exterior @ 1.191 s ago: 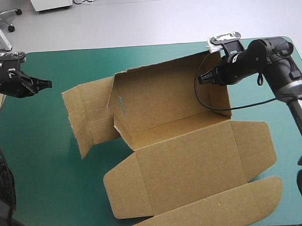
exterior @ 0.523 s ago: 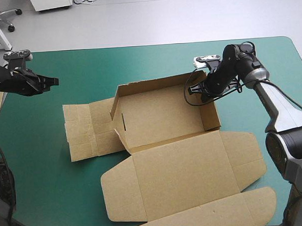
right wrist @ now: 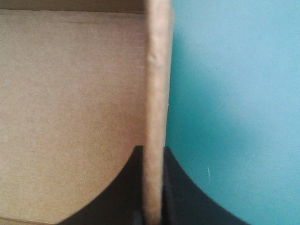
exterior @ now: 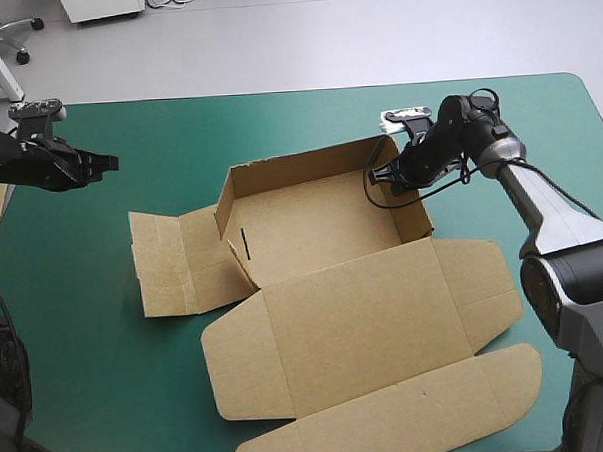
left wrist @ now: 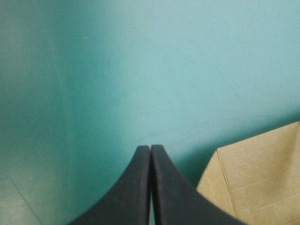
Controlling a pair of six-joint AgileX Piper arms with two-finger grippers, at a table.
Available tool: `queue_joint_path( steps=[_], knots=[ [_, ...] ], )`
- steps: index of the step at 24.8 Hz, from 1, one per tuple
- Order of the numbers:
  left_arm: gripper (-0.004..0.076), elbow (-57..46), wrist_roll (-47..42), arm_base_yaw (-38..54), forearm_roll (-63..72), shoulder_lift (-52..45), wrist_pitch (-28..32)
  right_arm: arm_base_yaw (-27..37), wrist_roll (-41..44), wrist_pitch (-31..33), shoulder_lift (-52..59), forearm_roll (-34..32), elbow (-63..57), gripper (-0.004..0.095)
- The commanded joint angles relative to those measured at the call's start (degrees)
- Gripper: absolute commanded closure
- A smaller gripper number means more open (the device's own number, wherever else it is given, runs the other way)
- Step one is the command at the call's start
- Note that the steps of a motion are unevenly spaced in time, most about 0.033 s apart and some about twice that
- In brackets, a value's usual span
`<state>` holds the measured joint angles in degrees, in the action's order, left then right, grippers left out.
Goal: Fold the box
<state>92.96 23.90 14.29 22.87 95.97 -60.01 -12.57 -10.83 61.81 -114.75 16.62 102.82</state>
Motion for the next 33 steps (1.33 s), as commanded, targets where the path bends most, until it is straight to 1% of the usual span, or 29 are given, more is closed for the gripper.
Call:
queue_joint_path(
  steps=[1, 2, 4, 6, 8, 10, 14, 15, 19, 21, 27, 33],
  knots=[
    [0.0738, 1.86, 0.76, 0.07, 2.82, -2.64, 1.72, 0.19, -4.11, -2.72, 2.91, 7.48, 1.57, 0.0919],
    [0.0738, 1.86, 0.76, 0.07, 2.92, -2.64, 1.72, 0.19, -4.38, -2.57, 3.16, 7.71, 1.57, 0.0908],
    [0.0738, 1.86, 0.76, 0.07, 2.92, -2.64, 1.72, 0.19, -4.36, -2.17, 3.64, 7.19, 1.57, 0.0812],
    [0.0738, 1.86, 0.76, 0.07, 3.05, -2.64, 1.72, 0.19, -4.97, -1.43, 3.77, 7.05, 1.57, 0.0671],
    [0.0738, 1.86, 1.01, 0.07, 3.33, -2.64, 1.62, 0.19, -4.97, 0.65, 3.77, 7.05, 1.57, 0.0483],
    [0.0738, 1.86, 1.12, 0.07, 3.33, -2.64, 1.51, 0.19, -4.97, 2.64, 4.02, 7.05, 2.2, 0.0413],
    [0.0738, 1.86, 1.26, 0.07, 3.56, -2.64, 1.26, 0.19, -5.2, 3.26, 5.07, 6.27, 6.24, 0.0409],
    [0.0738, 1.86, 1.26, 0.07, 3.56, -2.64, 1.26, 0.19, -4.46, 4.37, 5.32, 4.74, 8.95, 0.0407],
    [0.0738, 1.86, 1.26, 0.07, 3.56, -2.64, 1.26, 0.19, -1.02, 8.94, 5.64, 0.85, 13.64, 0.0408],
    [0.0738, 1.86, 1.26, 0.07, 3.56, -2.64, 1.26, 0.19, 1.59, 9.68, 5.79, -1.12, 14.81, 0.0407],
    [0.0738, 1.86, 1.34, 0.07, 3.2, -2.64, 1.26, 0.09, 6.18, 9.75, 6.33, 1.18, 14.71, 0.0408],
    [0.0738, 1.86, 1.34, 0.07, 2.52, -2.64, 1.73, 0.09, 6.97, 9.81, 7.38, 2.21, 14.61, 0.0409]
  ],
)
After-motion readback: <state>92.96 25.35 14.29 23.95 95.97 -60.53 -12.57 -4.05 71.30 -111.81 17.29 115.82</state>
